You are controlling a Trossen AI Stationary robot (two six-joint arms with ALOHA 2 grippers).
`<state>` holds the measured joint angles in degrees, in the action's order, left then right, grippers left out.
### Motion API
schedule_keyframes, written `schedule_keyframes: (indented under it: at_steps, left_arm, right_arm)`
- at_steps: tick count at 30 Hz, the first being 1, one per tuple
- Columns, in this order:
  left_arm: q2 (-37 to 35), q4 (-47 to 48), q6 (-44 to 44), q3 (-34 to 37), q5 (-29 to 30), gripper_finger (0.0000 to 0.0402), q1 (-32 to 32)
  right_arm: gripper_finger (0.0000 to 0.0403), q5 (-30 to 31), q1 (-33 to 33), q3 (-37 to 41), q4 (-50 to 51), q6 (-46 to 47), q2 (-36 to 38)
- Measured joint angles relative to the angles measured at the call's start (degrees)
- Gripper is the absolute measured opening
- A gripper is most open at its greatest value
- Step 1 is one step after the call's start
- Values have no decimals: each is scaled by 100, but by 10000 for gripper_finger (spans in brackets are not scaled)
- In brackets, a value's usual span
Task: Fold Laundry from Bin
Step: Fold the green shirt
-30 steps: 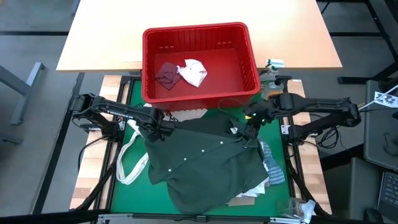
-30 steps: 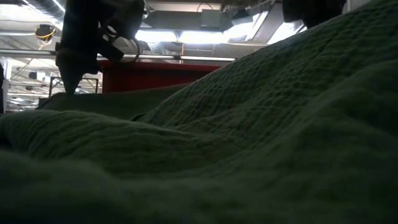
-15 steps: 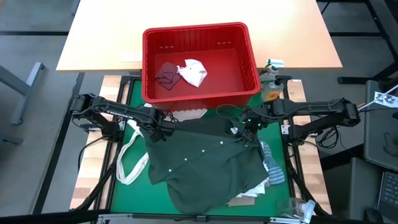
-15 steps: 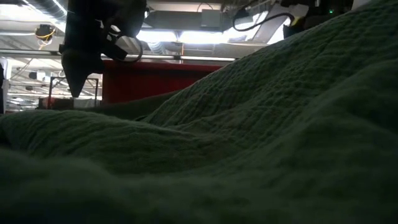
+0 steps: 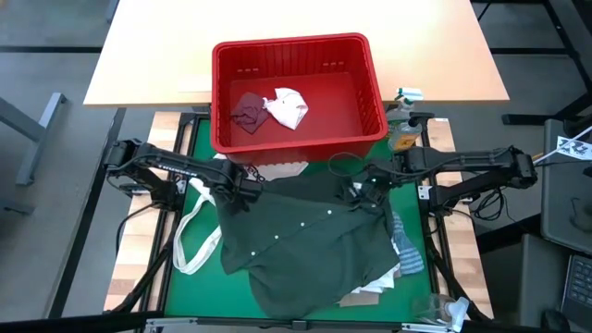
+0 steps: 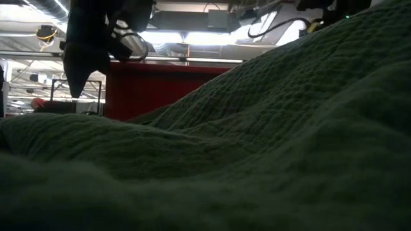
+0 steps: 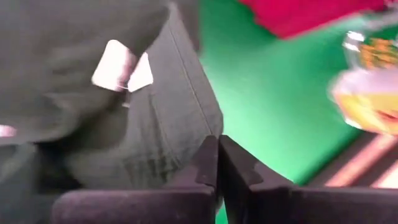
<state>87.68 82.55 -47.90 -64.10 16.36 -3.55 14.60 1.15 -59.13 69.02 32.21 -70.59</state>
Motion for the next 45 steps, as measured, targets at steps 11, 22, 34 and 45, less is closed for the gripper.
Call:
schedule_keyframes:
  at_steps: [11,22,34,45]
  left_arm:
    - [0,-1632,-7,-343,-569,108,-676]
    - [6,-4736,-17,-343,-637,108,-1633]
    - [247,-6152,-11,-347,-383,126,-2763]
    - [1219,-6935,165,-347,-513,184,-3644]
  right_arm:
    - [6,824,0,0,2038,1104,0]
    - [14,681,0,248,2089,1241,-30]
    - [76,313,0,310,2106,1140,-31]
    - [144,-1041,0,310,2088,911,-31]
